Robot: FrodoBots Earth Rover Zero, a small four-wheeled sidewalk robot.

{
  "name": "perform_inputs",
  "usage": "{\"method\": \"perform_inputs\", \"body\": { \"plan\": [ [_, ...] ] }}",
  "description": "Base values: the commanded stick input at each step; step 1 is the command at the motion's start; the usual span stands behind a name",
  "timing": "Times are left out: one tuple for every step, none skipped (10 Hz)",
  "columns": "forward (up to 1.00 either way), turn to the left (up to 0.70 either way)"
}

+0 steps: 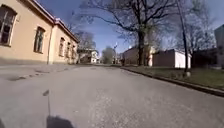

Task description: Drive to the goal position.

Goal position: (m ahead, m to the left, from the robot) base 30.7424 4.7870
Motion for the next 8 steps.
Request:
{"method": "perform_inputs", "body": {
  "plan": [
    [0.85, 0.0],
    [0.85, 0.0],
    [0.85, 0.0],
    [0.85, 0.0],
    [0.85, 0.0],
    [0.85, 0.0],
    [0.85, 0.0],
    [0.85, 0.0]
  ]
}}
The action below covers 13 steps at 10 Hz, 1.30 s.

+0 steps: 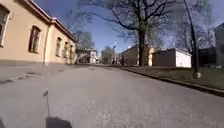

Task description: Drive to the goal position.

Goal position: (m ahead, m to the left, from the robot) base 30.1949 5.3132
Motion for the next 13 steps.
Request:
{"method": "perform_inputs", "body": {
  "plan": [
    [0.85, 0.0],
    [0.85, 0.0],
    [0.85, 0.0],
    [0.85, 0.0],
    [0.85, 0.0],
    [0.85, 0.0],
    [0.85, 0.0],
    [0.85, 0.0],
    [0.85, 0.0],
    [0.85, 0.0],
    [0.85, 0.0],
    [0.85, 0.0],
    [0.85, 0.0]
  ]
}}
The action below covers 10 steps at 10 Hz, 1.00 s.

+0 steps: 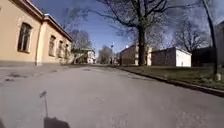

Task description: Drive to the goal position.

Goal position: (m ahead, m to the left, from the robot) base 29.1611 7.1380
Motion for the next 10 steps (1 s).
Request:
{"method": "perform_inputs", "body": {
  "plan": [
    [0.85, 0.0],
    [0.85, 0.0],
    [0.85, 0.0],
    [0.85, 0.0],
    [0.85, 0.0],
    [0.85, 0.0],
    [0.85, 0.0],
    [0.85, 0.0],
    [0.85, 0.0],
    [0.85, 0.0]
  ]
}}
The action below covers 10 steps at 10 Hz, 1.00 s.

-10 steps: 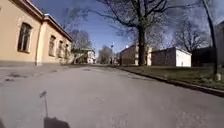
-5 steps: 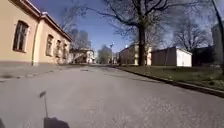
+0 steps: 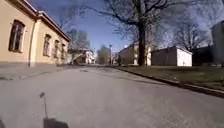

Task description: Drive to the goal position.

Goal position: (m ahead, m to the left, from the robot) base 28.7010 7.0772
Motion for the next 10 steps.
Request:
{"method": "perform_inputs", "body": {
  "plan": [
    [0.85, 0.0],
    [0.85, 0.0],
    [0.85, 0.0],
    [0.85, 0.0],
    [0.85, 0.0],
    [0.85, 0.0],
    [0.85, 0.0],
    [0.85, 0.0],
    [0.85, 0.0],
    [0.85, 0.0]
  ]
}}
